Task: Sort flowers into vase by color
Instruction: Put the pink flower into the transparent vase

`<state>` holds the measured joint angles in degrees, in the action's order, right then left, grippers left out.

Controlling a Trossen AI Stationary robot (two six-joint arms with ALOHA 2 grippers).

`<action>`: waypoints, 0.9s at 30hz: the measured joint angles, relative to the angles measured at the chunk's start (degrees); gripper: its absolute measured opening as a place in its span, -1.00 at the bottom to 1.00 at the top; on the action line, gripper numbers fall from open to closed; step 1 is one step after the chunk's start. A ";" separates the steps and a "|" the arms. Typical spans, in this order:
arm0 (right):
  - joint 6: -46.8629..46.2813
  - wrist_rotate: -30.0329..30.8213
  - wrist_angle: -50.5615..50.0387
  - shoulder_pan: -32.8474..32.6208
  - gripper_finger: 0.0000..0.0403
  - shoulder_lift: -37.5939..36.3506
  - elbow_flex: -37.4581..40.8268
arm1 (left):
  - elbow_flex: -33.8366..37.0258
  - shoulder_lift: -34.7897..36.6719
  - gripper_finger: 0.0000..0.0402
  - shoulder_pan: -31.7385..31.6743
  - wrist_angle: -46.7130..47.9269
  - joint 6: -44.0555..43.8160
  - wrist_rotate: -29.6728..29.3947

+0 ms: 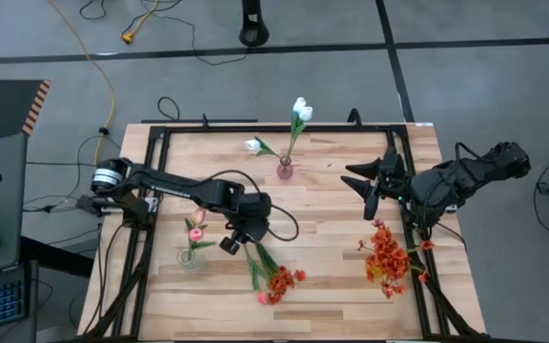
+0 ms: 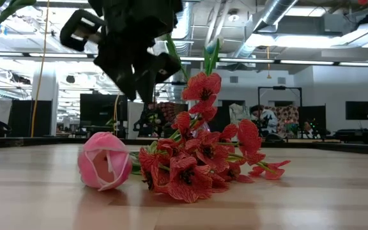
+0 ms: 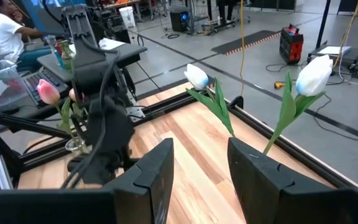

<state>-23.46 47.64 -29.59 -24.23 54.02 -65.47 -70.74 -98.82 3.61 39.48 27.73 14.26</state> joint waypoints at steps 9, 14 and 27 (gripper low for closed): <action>0.00 -0.02 -0.06 -0.02 -0.12 0.00 0.00 | 0.02 -2.82 -0.44 1.52 0.11 6.16 -0.05; -0.02 -0.04 -0.08 -0.04 -0.12 0.00 0.00 | 0.02 -2.72 -0.44 2.31 0.12 8.06 -0.02; -0.02 -0.07 -0.13 -0.04 -0.12 0.00 0.00 | 0.00 -5.31 -0.44 2.96 -0.54 18.58 -3.62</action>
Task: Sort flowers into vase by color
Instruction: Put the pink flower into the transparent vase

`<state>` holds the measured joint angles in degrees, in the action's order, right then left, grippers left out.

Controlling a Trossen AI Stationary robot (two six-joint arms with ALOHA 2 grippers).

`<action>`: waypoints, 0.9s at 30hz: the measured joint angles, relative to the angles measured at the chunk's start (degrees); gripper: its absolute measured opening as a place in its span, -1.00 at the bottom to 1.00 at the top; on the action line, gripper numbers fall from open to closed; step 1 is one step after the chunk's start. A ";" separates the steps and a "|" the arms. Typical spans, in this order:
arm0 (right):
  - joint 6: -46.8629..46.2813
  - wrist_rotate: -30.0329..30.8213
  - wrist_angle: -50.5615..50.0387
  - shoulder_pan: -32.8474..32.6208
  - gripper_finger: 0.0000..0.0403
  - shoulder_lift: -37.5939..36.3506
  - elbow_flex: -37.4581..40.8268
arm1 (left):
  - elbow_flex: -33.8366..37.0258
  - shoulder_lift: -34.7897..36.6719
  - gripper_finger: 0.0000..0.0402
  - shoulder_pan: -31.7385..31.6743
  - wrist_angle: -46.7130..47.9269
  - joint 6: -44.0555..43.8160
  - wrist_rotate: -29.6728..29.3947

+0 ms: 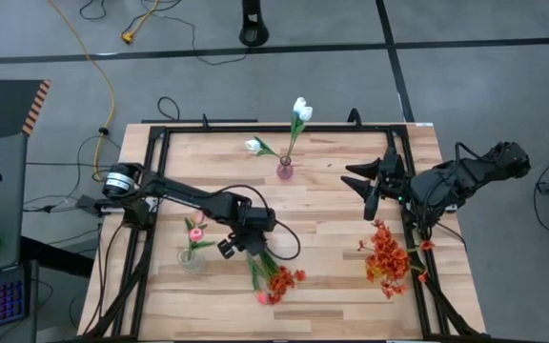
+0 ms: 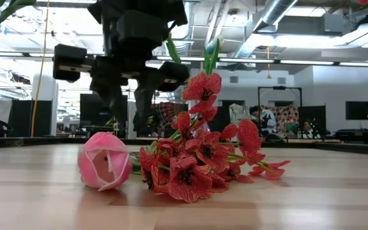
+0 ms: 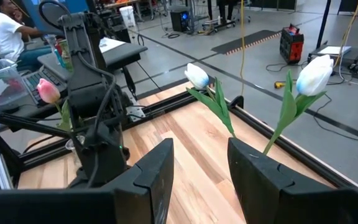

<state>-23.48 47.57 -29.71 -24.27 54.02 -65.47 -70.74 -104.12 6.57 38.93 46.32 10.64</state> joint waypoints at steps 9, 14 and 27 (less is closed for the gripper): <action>0.00 0.00 0.07 0.00 -0.12 0.00 0.00 | 0.02 -0.13 -0.44 -1.42 -0.14 1.35 0.10; 0.00 0.00 0.07 0.02 -0.12 0.00 0.00 | 0.02 -0.13 -0.44 -2.96 -1.23 3.20 2.24; 0.00 0.02 0.09 0.02 -0.12 0.00 0.00 | 3.75 -0.23 -0.44 -3.93 -6.64 5.09 7.10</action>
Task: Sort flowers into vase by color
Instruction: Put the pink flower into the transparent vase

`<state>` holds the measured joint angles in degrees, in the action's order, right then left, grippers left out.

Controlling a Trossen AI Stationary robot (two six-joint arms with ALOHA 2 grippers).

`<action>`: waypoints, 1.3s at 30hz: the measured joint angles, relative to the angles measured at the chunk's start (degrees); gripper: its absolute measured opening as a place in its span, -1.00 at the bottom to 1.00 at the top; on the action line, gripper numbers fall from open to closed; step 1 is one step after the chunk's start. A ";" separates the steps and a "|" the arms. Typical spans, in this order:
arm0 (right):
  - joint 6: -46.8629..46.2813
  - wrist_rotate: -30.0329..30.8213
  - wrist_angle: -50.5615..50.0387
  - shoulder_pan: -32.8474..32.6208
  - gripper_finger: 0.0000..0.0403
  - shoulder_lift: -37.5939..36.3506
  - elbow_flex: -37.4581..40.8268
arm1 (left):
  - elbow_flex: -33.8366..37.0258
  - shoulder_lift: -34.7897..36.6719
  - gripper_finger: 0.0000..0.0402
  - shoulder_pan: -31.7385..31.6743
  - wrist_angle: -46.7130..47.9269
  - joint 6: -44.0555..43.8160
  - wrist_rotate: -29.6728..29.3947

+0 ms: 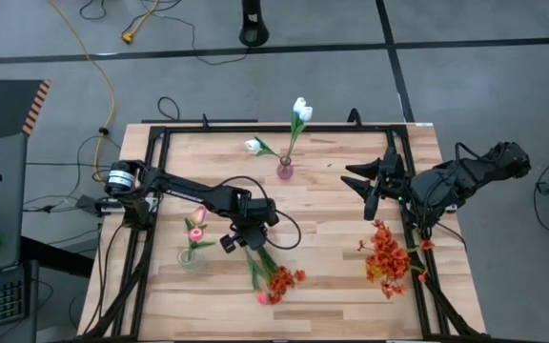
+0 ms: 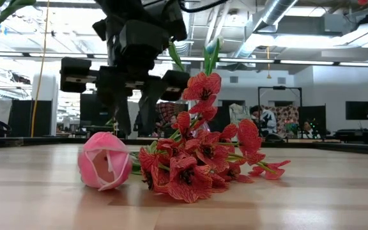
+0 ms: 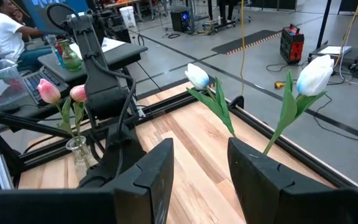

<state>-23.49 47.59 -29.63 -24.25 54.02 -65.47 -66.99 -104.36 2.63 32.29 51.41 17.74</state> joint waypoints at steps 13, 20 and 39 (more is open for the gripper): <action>0.00 0.04 -0.02 0.00 -0.12 0.00 0.00 | 3.88 0.04 -0.44 -0.02 -2.99 0.19 0.00; 0.00 0.09 -0.02 0.01 -0.12 0.00 0.00 | 5.74 0.10 -0.44 0.31 -1.65 -0.06 -0.07; 0.02 0.22 -0.09 0.00 -0.12 0.00 0.00 | 7.16 0.09 -0.44 3.17 -1.97 -0.01 -2.95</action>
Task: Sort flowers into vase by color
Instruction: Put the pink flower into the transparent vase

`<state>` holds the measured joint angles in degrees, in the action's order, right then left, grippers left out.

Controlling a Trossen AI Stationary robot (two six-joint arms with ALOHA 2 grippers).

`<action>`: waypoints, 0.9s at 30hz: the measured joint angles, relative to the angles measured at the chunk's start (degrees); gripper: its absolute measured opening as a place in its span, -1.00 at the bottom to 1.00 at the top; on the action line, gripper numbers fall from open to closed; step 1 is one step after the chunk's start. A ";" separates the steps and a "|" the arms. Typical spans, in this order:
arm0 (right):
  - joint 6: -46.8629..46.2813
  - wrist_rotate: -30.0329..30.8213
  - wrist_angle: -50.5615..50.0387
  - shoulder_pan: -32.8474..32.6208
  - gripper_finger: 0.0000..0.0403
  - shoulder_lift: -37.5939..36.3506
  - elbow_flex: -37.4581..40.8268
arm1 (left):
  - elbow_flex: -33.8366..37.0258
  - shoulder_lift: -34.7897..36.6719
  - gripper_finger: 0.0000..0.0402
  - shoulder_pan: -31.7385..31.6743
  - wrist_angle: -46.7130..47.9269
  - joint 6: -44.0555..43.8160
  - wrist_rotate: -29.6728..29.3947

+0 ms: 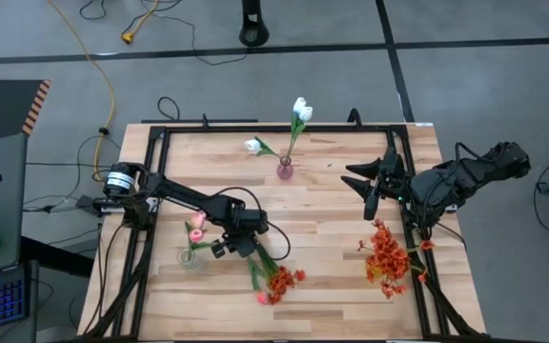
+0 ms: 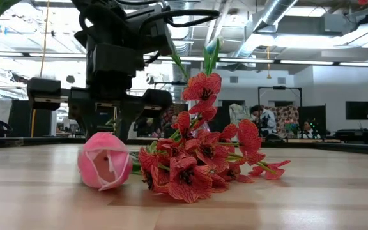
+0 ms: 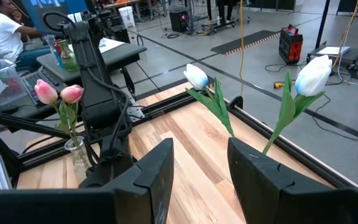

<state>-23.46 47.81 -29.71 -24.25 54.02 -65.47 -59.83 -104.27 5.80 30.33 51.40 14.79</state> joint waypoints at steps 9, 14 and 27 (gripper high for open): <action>0.00 0.00 0.00 0.02 -0.12 0.00 0.00 | 0.84 0.09 -0.48 0.00 -0.65 -0.14 -0.02; 0.00 0.00 -0.01 0.01 -0.12 0.00 0.00 | 0.85 0.09 -0.71 0.00 -0.51 -0.07 -0.26; 3.75 -13.73 3.43 9.32 -0.12 -0.66 -0.04 | -1.58 -0.02 -1.00 0.04 1.72 -3.69 -2.18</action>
<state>-19.71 34.08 -26.28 -14.93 53.36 -65.52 -61.41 -104.29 5.85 32.05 47.71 12.60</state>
